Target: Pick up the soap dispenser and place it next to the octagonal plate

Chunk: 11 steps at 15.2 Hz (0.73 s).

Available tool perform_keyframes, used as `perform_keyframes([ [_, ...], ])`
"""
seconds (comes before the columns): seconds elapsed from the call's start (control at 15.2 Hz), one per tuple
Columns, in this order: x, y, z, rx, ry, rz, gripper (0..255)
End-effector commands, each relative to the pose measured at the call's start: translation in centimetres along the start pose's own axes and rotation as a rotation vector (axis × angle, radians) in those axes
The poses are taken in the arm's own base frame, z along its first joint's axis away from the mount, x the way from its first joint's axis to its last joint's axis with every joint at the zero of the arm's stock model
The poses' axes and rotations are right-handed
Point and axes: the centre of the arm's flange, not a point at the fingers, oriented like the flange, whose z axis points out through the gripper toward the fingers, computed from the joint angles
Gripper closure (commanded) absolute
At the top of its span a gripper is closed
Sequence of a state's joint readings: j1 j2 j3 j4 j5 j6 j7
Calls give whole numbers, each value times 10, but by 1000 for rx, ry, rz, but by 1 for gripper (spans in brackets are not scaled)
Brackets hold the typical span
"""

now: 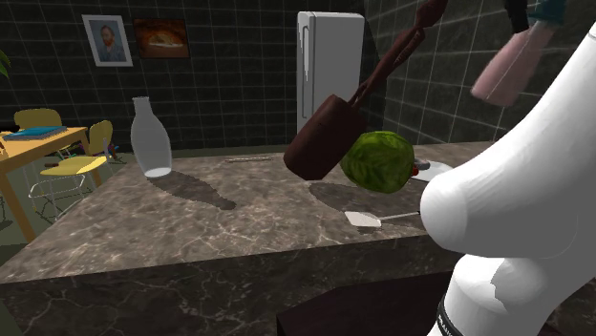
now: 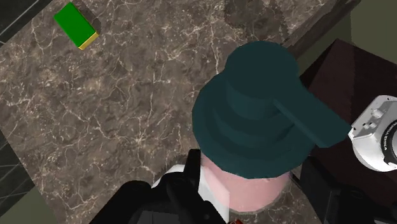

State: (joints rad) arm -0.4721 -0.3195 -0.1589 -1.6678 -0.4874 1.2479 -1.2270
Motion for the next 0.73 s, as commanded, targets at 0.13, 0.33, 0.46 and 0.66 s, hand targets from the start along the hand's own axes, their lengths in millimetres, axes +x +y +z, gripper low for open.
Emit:
perform_keyframes([
  [0.13,-37,36,5,-1,-1,-1,255],
  [0.33,-65,64,8,-1,-1,-1,255],
  [0.46,-83,83,11,-1,-1,-1,255],
  [0.66,-95,97,17,-1,-1,-1,255],
])
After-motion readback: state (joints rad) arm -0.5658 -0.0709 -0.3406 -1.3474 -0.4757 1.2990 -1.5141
